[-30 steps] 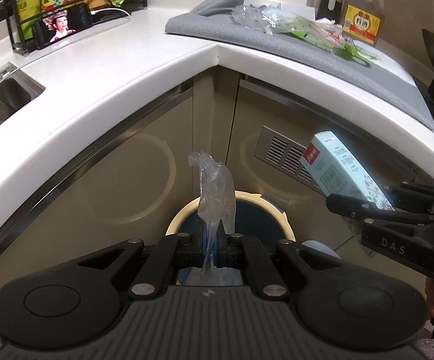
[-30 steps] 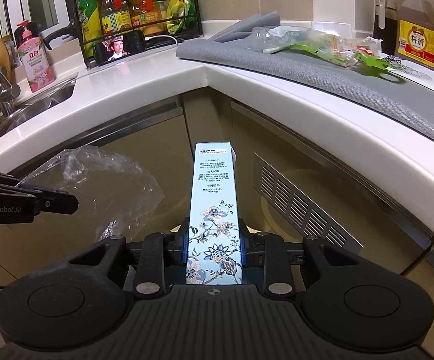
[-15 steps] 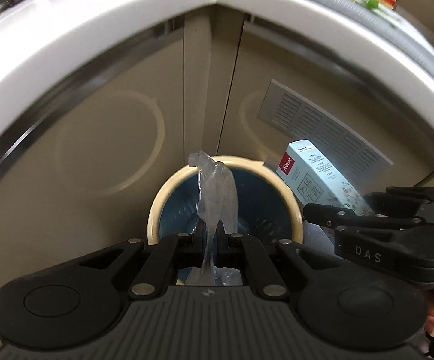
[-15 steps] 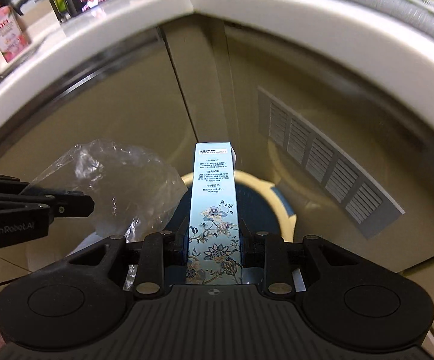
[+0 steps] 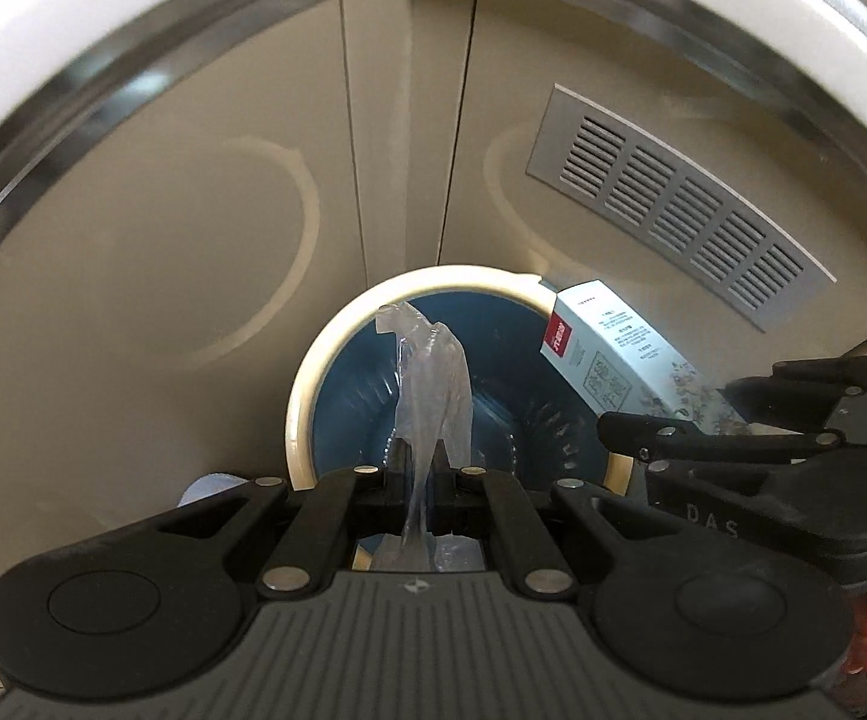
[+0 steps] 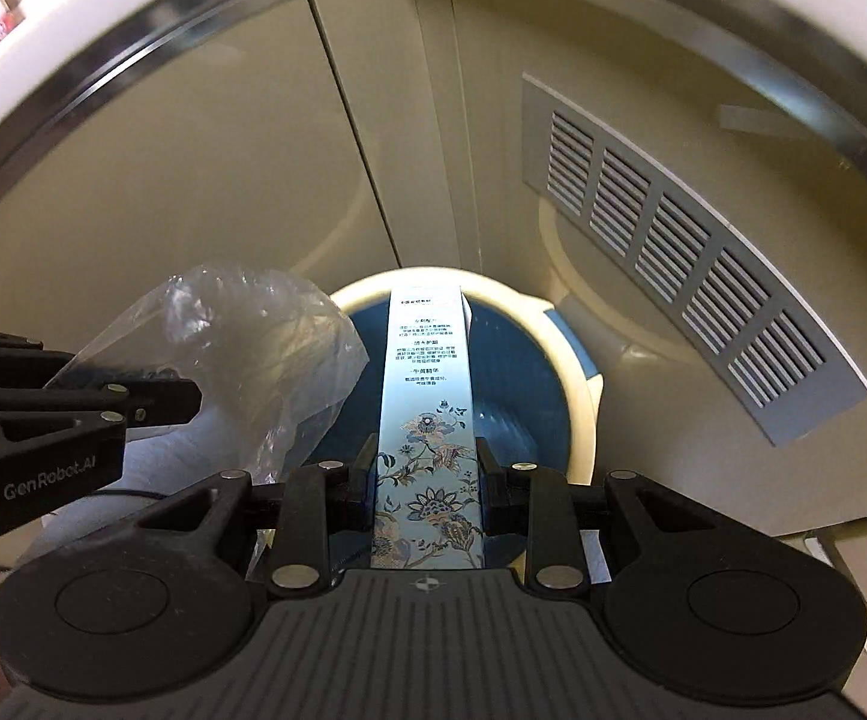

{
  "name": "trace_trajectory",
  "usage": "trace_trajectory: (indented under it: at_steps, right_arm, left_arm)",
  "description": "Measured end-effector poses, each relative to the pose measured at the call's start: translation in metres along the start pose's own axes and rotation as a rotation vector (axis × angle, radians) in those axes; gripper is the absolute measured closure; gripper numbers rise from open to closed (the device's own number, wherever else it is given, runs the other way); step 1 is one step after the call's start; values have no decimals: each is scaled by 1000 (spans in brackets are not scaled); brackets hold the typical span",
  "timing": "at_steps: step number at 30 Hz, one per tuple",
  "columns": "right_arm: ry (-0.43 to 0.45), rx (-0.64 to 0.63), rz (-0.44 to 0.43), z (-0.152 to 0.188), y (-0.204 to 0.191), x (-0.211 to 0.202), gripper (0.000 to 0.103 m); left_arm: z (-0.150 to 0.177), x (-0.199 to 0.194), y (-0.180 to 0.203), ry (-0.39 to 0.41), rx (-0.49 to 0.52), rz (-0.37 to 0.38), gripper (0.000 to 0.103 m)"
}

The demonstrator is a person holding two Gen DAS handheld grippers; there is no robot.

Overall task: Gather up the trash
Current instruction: 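Lower both held items into the opening of the blue bin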

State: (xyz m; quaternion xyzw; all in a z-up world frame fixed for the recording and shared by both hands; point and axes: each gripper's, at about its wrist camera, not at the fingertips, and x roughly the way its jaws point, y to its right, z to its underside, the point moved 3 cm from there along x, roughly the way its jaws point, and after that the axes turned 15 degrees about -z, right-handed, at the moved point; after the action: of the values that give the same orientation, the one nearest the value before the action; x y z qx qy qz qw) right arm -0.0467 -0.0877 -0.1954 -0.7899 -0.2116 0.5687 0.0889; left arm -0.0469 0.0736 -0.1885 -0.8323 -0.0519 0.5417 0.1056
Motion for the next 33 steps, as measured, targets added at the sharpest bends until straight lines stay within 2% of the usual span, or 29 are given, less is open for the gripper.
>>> trace_trajectory:
  at_steps: [16,23,33]
  right_arm:
    - [-124,21,18,-1,14,45,72]
    - [-170,39,21,0,23,63,72]
    - [-198,49,22,0,20,66,72]
  left_arm:
    - [-5,58,23,-131,46,8,99]
    - [-6,73,25,-163,54,-9,99]
    - [-5,86,32,-192,73,-21,99]
